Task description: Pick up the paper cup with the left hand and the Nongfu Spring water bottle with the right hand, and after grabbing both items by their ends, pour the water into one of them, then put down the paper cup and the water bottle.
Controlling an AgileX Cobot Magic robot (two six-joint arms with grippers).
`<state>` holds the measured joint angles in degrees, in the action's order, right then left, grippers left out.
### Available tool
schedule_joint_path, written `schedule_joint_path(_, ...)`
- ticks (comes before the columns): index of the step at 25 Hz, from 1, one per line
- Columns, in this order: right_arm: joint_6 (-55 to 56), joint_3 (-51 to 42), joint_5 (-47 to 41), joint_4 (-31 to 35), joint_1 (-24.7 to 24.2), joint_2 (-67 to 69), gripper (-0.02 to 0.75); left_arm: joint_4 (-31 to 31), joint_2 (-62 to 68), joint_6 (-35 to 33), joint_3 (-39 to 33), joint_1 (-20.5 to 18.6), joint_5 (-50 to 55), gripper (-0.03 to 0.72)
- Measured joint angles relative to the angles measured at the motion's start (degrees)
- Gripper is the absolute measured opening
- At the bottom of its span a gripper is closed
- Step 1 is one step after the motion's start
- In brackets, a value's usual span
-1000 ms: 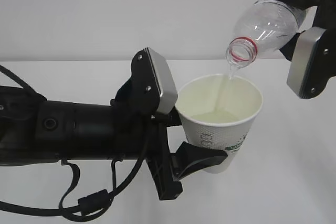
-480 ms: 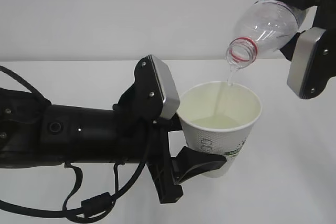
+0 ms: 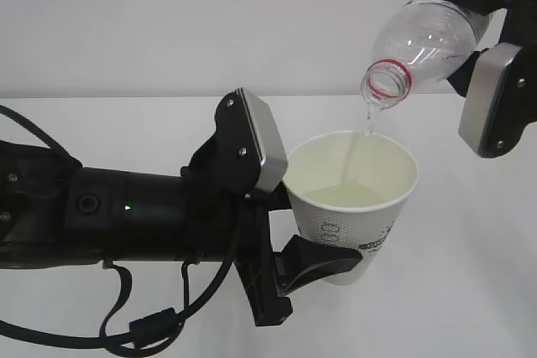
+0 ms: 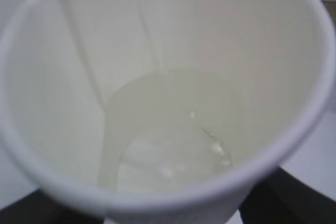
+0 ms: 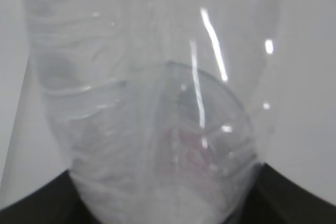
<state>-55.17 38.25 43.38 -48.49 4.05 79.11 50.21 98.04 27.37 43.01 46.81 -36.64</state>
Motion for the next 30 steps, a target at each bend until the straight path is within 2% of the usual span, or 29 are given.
schedule_joint_path(9,0.0,0.0,0.0,0.0,0.0,0.0,0.440,3.0,0.0,0.0,0.0,0.0,0.0,0.492)
schedule_joint_path(30,-0.7,0.0,0.0,0.0,0.0,0.0,0.440,2.8,0.0,0.1,0.0,0.0,-0.1,0.492)
